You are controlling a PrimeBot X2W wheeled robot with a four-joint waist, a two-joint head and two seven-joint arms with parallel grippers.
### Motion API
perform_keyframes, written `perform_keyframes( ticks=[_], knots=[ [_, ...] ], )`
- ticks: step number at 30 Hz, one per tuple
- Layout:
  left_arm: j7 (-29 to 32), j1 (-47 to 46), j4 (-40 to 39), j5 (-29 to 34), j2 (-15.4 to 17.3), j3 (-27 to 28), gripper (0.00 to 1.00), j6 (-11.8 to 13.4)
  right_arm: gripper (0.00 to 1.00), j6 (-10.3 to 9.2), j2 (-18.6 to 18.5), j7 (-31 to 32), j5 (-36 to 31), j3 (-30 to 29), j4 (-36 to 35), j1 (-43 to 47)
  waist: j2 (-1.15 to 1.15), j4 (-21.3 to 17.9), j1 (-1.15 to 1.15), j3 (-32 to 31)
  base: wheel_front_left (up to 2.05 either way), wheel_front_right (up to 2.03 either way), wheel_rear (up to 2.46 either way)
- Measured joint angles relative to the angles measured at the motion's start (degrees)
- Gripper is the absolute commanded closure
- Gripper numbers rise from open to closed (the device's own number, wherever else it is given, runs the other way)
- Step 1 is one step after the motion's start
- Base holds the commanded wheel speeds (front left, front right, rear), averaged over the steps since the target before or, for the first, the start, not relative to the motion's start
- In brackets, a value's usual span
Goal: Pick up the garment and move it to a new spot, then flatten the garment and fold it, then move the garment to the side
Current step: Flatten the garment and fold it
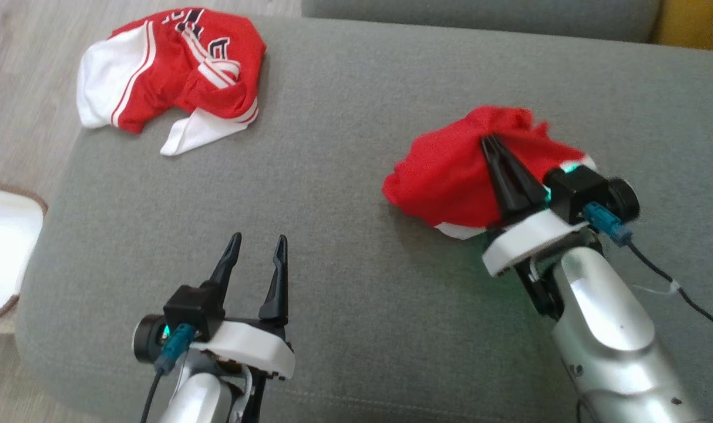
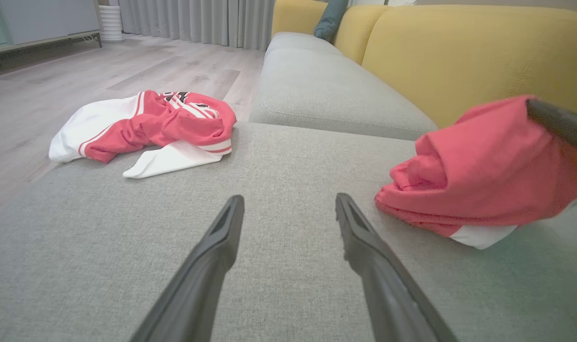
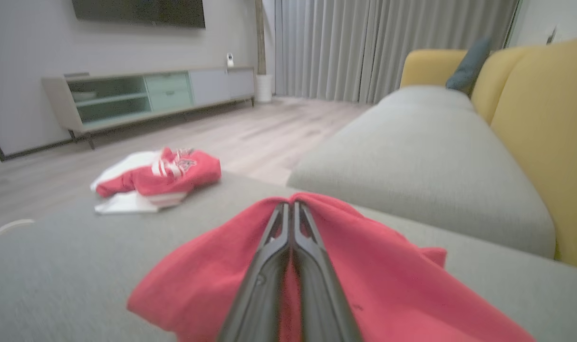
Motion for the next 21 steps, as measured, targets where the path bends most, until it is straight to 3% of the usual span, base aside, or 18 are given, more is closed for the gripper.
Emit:
perform_keyframes(
  ticks=[6, 10, 13, 21],
  knots=[
    [0.0, 0.87, 0.43, 0.01, 0.0, 0.11, 0.0, -0.07, 1.0, 0.0, 0.52, 1.75, 3.39, 0.25, -13.68, 2.1, 0.0, -1.15, 0.0, -2.66, 0.0, 0.0, 0.0],
    [0.0, 2.29, 0.96, 0.01, 0.0, -0.07, 0.0, -0.48, 1.0, 0.0, 0.65, 6.49, 3.6, -3.35, -16.97, 5.98, 0.0, -1.16, 0.0, -3.77, 0.0, 0.0, 0.0],
    [0.0, 2.22, 0.89, 0.0, 0.0, -0.24, 0.0, -0.56, 1.0, 0.0, 0.89, 7.94, 4.99, -6.76, -14.4, 6.81, 0.0, -0.59, 0.0, -3.46, 0.0, 0.0, 0.0],
    [0.0, 1.82, 0.1, 0.0, 0.01, -0.6, 0.0, -0.54, 1.0, 0.0, 0.96, 7.05, -3.47, -21.09, 0.36, 0.04, 0.0, 1.14, 0.0, -0.59, 0.0, 0.0, 0.0]
  ],
)
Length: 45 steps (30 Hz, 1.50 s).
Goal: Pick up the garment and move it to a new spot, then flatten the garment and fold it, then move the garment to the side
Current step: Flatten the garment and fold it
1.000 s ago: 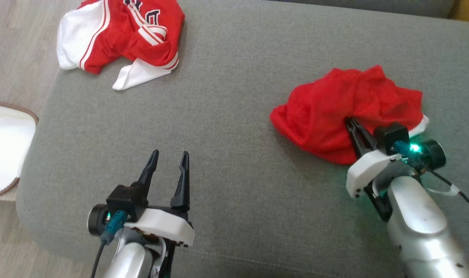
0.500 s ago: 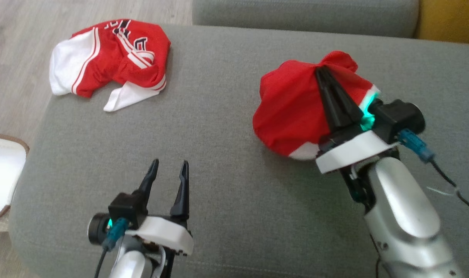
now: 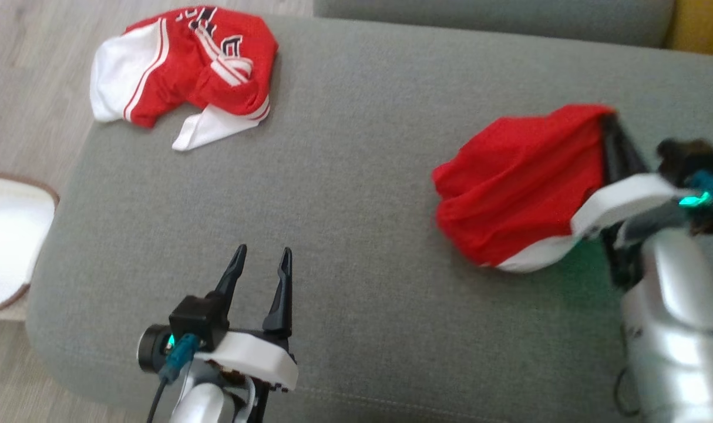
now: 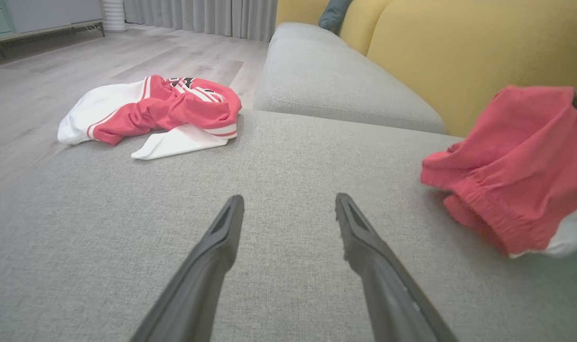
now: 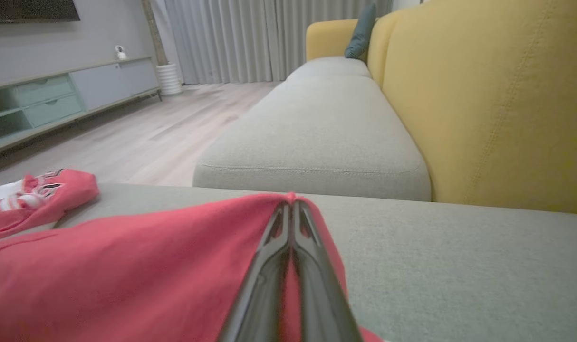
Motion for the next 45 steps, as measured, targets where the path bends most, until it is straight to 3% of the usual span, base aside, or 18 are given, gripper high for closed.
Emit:
perform_keyframes(
  ticks=[8, 11, 12, 13, 18, 23, 28, 29, 33, 37, 45],
  knots=[
    [0.0, -2.57, -0.59, -0.01, -0.03, -0.51, 0.0, 0.13, 1.0, 0.0, -6.11, -2.99, -11.12, -13.11, 12.92, -10.72, 0.0, 1.79, 0.01, 4.21, 0.0, 0.0, 0.0],
    [0.0, -2.66, -0.58, -0.01, -0.04, -0.47, 0.0, 0.15, 1.0, 0.0, -6.84, -3.52, -14.96, -16.62, 15.73, -12.32, 0.0, 1.86, 0.01, 5.43, 0.0, 0.0, 0.0],
    [0.0, -2.68, -0.54, -0.01, -0.03, -0.47, 0.0, 0.14, 0.65, 0.0, -6.86, -3.58, -15.99, -17.42, 16.72, -12.8, 0.0, 1.72, 0.01, 5.67, 0.0, 0.0, 0.0],
    [0.0, -2.77, -0.47, -0.01, -0.04, -0.48, 0.0, 0.15, 0.02, 0.0, -6.79, -4.04, -16.8, -18.12, 17.7, -13.22, 0.0, 1.5, 0.01, 5.8, 0.0, 0.0, 0.0],
    [0.0, -3.42, -0.3, -0.01, -0.07, -0.45, 0.0, 0.54, 0.0, 0.0, -6.01, -6.6, -18.51, -21.09, 20.17, -13.45, 0.0, -0.19, 0.01, 5.74, 0.0, 0.0, 0.0],
    [0.0, -3.4, -0.09, 0.01, -0.09, -0.07, 0.0, 0.53, 0.0, 0.0, -4.2, -8.51, -18.16, -20.85, 18.02, -13.02, 0.0, -2.13, 0.01, 4.6, 0.0, 0.0, 0.0],
    [0.0, -3.1, 0.05, 0.58, -0.09, 0.34, 0.0, 0.48, 0.0, 0.0, -1.53, -8.68, -12.83, -10.77, 7.35, -8.42, 0.0, -4.25, 0.0, 2.7, 0.0, 0.0, 0.0],
    [0.0, -3.04, 0.08, 0.58, -0.09, 0.4, 0.0, 0.45, 0.0, 0.0, -0.71, -8.72, -9.91, -5.8, 2.78, -3.76, 0.0, -5.02, 0.0, 1.88, 0.0, 0.0, 0.0],
    [0.0, -2.93, 0.07, 0.58, -0.09, 0.4, 0.0, 0.05, 0.0, 0.0, -0.35, -8.72, -5.44, 2.01, -4.28, 10.77, 0.0, -6.2, 0.0, 0.56, 0.0, 0.0, 0.0],
    [0.0, -2.86, 0.03, 0.65, -0.09, 0.47, 0.0, 0.04, 0.0, 0.0, -0.14, -8.34, -4.03, 6.39, -6.91, 16.85, 0.0, -6.08, 0.0, 0.72, 0.0, 0.0, 0.0],
    [0.0, -2.88, -0.03, 1.02, -0.09, 0.46, 0.0, -0.03, 0.0, 0.0, -0.33, -6.64, -12.07, 10.99, -4.65, 15.67, 0.0, -4.74, 0.0, 2.1, 0.0, 0.0, 0.0]
  ],
)
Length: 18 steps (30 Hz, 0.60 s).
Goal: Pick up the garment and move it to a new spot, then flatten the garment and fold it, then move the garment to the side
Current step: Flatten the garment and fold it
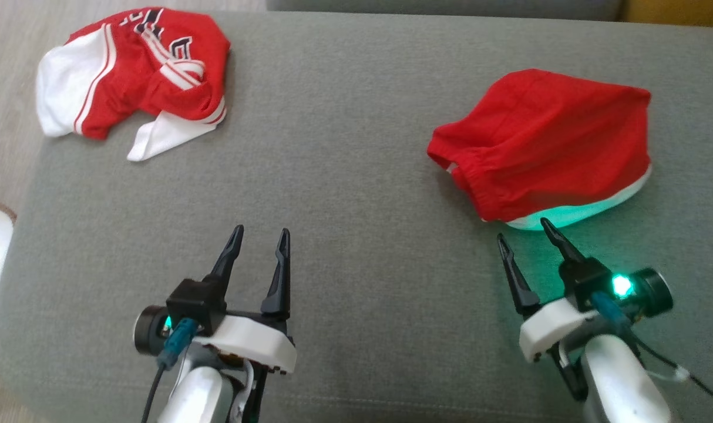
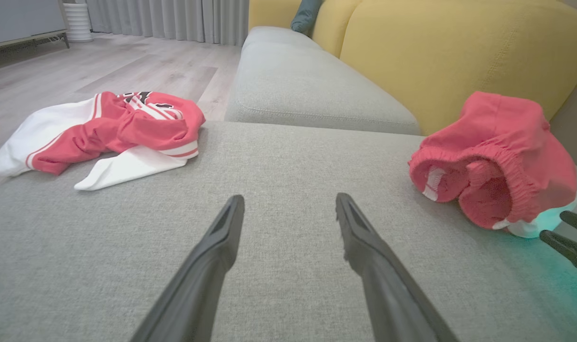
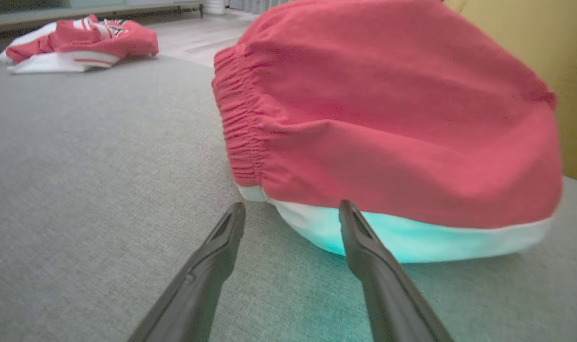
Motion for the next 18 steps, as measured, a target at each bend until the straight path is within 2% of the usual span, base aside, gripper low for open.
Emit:
perform_keyframes(
  ticks=[8, 9, 10, 11, 12, 18],
  knots=[
    [0.0, -0.18, 0.0, -0.01, 0.0, -0.34, 0.0, 0.1, 0.0, 0.0, -0.29, 1.22, -8.79, -4.43, 8.82, -6.94, 0.0, 2.78, 0.0, 1.54, 0.0, 0.0, 0.0],
    [0.0, -0.19, 0.0, -0.01, -0.01, -0.42, 0.0, 0.11, 0.05, 0.0, -0.26, 1.2, -9.42, -5.09, 9.91, -7.49, 0.0, 3.12, 0.0, 1.73, 0.0, 0.0, 0.0],
    [0.0, -0.22, 0.0, -0.01, -0.01, -0.46, 0.0, 0.12, 0.51, 0.0, -0.24, 1.18, -9.94, -5.68, 10.69, -7.88, 0.0, 3.45, 0.0, 1.9, 0.0, 0.0, 0.0],
    [0.0, -0.25, 0.0, -0.02, -0.01, -0.48, 0.0, 0.13, 0.71, 0.0, -0.23, 1.03, -10.35, -6.13, 11.36, -8.2, 0.0, 3.79, 0.0, 2.05, 0.0, 0.0, 0.0],
    [0.0, -0.26, 0.0, -0.03, -0.01, -0.48, 0.0, 0.18, 1.0, 0.0, -0.21, 0.64, -10.53, -6.46, 11.89, -8.47, 0.0, 4.08, 0.0, 2.19, 0.0, 0.0, 0.0],
    [0.0, -0.26, 0.0, -0.1, -0.01, -0.45, 0.0, 0.18, 1.0, 0.0, 0.0, -0.94, -9.58, -4.91, 11.77, -9.26, 0.0, 4.61, 0.0, 2.26, 0.0, 0.0, 0.0]
  ],
)
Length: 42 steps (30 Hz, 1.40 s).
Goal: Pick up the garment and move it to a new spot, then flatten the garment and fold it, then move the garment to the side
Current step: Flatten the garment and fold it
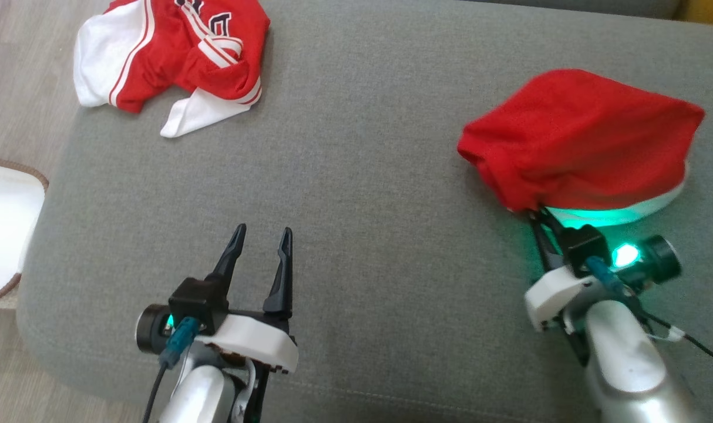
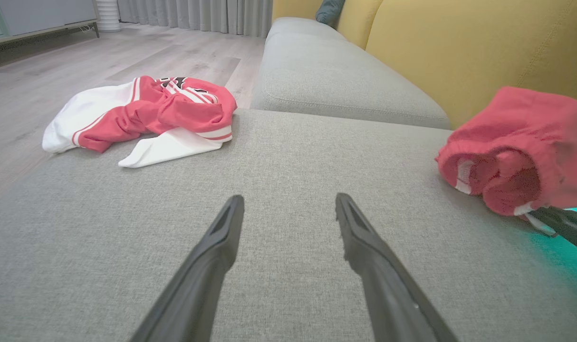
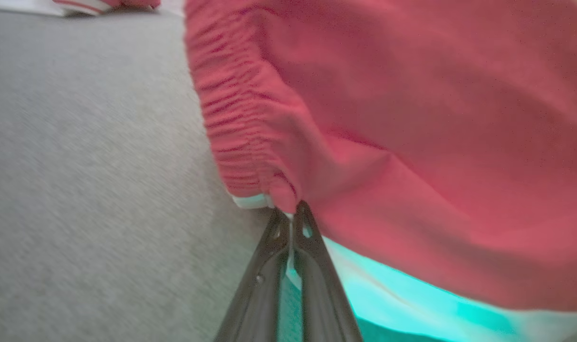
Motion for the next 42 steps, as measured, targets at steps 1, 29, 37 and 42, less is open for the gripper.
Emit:
perform_keyframes(
  ticks=[1, 29, 37, 42],
  knots=[
    [0.0, 0.01, 0.0, -0.01, 0.0, 0.0, 0.0, 0.0, 1.0, 0.0, 0.0, -0.36, 0.79, 1.11, -0.54, 0.02, 0.0, -0.02, 0.0, -0.12, 0.0, 0.0, 0.0],
    [0.0, 0.04, 1.37, -0.51, -0.02, -2.02, 0.0, -0.01, 1.0, 0.0, 0.1, 4.71, 33.36, 31.65, -3.96, -5.85, 0.0, 4.64, 0.0, -0.98, 0.0, 0.0, 0.0],
    [0.0, 0.02, 1.71, -1.1, -0.02, -2.12, 0.0, 0.42, 0.0, 0.0, 0.0, 2.58, 39.88, 38.38, 1.36, -8.02, 0.0, 5.6, 0.0, -0.55, 0.0, 0.0, 0.0],
    [0.0, 0.02, 1.64, -1.1, -0.02, -2.07, 0.0, 0.4, 0.0, 0.0, 0.0, 0.46, 42.0, 39.55, 0.68, -8.57, 0.0, 3.65, 0.0, -1.07, 0.0, 0.0, 0.0]
  ],
)
